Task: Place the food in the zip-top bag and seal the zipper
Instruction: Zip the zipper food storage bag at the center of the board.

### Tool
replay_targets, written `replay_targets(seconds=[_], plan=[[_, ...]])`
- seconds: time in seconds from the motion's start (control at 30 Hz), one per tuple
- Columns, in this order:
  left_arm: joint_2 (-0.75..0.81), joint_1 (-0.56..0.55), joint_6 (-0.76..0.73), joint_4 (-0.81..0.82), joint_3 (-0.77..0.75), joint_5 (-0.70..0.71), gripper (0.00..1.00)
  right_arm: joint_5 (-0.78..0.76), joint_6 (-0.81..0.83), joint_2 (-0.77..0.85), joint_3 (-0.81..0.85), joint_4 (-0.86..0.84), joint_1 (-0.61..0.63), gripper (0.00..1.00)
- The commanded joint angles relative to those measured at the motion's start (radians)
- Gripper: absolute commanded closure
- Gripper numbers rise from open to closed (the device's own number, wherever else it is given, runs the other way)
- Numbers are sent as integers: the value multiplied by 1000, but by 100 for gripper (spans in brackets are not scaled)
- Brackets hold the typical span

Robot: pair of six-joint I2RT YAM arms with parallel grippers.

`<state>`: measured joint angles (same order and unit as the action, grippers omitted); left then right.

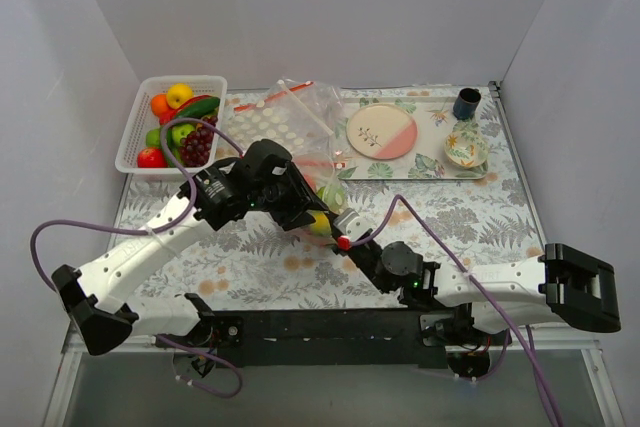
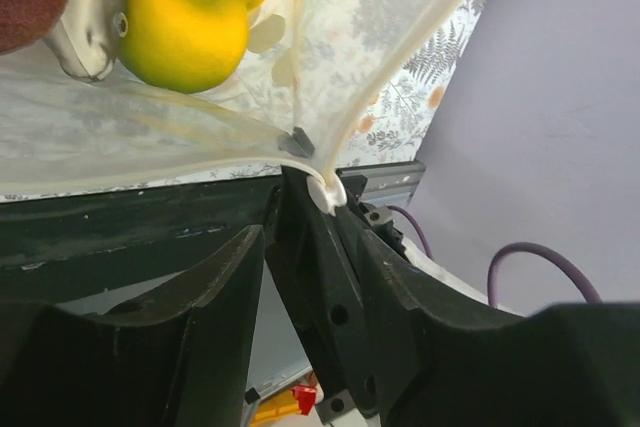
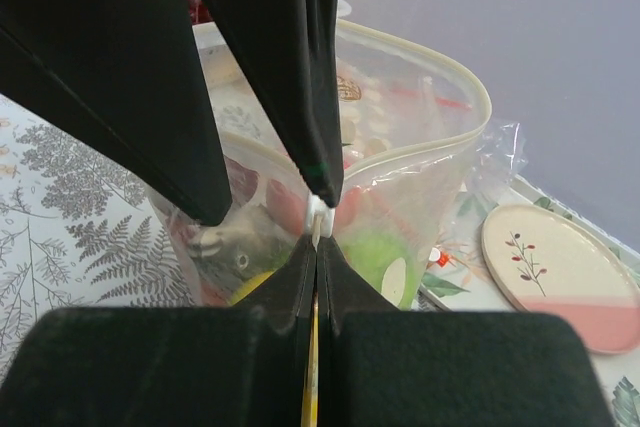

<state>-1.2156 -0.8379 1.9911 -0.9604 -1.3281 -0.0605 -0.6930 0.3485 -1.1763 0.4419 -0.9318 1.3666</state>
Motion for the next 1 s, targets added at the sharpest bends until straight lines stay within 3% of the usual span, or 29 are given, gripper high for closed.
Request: replay_targets(seconds=[0.0, 0.4, 0.53, 0.97], plan=[[-7, -10, 284, 21, 26, 48, 59, 3, 15, 21, -2, -88, 8, 99], [-61, -9, 258, 31, -34, 82, 59, -8, 35, -11, 23, -84, 25, 99], [-81, -10, 249, 40, -51, 68, 66, -17, 40, -20, 30, -82, 31, 99], [-50, -10, 230, 5, -39, 62, 68, -30, 52, -63, 41, -88, 32, 99]])
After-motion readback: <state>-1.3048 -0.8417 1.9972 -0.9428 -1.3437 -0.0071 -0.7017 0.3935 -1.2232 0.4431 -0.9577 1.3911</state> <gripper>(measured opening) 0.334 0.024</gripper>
